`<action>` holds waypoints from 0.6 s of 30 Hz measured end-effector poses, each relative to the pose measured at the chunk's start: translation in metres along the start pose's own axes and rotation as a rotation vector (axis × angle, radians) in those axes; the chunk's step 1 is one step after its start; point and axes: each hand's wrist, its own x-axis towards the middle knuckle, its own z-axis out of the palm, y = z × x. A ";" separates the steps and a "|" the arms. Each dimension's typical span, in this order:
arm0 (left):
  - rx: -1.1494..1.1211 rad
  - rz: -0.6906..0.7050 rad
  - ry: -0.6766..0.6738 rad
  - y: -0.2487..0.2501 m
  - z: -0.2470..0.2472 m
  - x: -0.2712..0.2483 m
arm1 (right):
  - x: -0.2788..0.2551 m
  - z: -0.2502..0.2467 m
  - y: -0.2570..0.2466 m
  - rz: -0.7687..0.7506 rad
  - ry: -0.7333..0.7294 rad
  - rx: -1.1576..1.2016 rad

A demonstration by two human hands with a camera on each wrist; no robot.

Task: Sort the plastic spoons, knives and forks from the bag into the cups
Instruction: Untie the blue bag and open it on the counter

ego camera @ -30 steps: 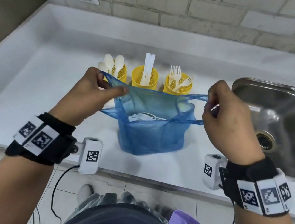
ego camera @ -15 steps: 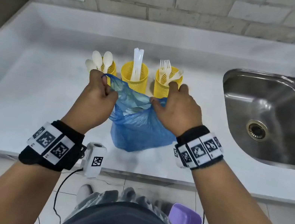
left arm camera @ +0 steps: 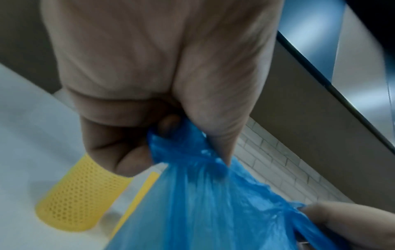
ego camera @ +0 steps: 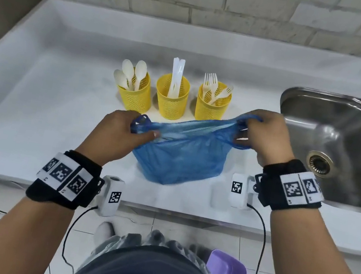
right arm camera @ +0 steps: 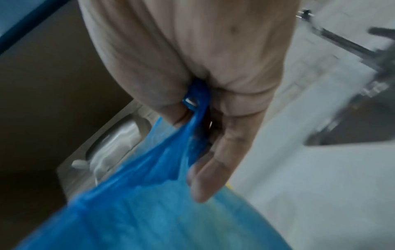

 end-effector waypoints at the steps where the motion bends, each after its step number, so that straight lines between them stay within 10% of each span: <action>1: 0.012 0.010 0.014 -0.004 -0.002 0.002 | -0.001 -0.002 0.002 0.017 -0.012 0.114; 9: -1.254 -0.486 -0.131 -0.015 0.009 0.023 | -0.006 -0.010 0.026 0.358 -0.234 0.939; 18: -1.457 -0.864 -0.145 -0.020 0.030 0.030 | -0.002 0.008 0.071 0.659 -0.143 1.201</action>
